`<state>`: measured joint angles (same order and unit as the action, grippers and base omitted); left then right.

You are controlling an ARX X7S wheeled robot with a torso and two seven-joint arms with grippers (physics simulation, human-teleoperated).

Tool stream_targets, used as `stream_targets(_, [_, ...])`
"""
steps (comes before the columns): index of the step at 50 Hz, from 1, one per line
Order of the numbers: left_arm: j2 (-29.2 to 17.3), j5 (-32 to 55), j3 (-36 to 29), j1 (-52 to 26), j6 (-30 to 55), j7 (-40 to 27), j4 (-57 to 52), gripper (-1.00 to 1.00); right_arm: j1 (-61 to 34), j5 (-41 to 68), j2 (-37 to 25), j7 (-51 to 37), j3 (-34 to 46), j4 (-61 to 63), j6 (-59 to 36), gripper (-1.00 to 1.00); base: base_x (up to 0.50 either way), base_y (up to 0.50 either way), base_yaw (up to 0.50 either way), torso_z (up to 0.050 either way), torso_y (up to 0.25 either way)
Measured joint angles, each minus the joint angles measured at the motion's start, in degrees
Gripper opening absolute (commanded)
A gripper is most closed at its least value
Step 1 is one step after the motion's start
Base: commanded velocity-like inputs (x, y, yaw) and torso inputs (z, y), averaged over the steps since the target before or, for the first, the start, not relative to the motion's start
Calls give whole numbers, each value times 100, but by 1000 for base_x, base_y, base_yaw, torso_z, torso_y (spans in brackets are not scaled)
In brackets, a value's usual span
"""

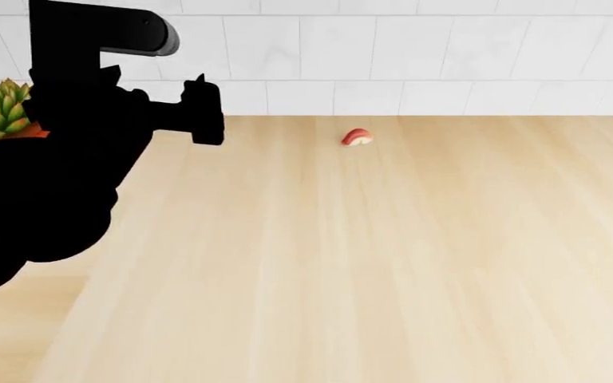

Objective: A wet mug is on the counter and needs to be dried. Pick it up and place it upside down in the open cabinet.

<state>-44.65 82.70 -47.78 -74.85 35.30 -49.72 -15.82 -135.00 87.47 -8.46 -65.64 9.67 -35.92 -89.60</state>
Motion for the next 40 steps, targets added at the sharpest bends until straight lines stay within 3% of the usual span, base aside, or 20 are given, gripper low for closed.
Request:
stream_targets(20, [-1, 16, 6, 10, 11, -7, -18, 100, 234, 3056, -803, -1232, 130, 106, 208, 100, 0, 0, 0, 0, 0])
stream_targets(40, [-47, 101, 37, 29, 23, 31, -35, 100, 1748, 5711, -1817, -1919, 113, 1899, 1439, 100, 0, 0, 0, 0, 0])
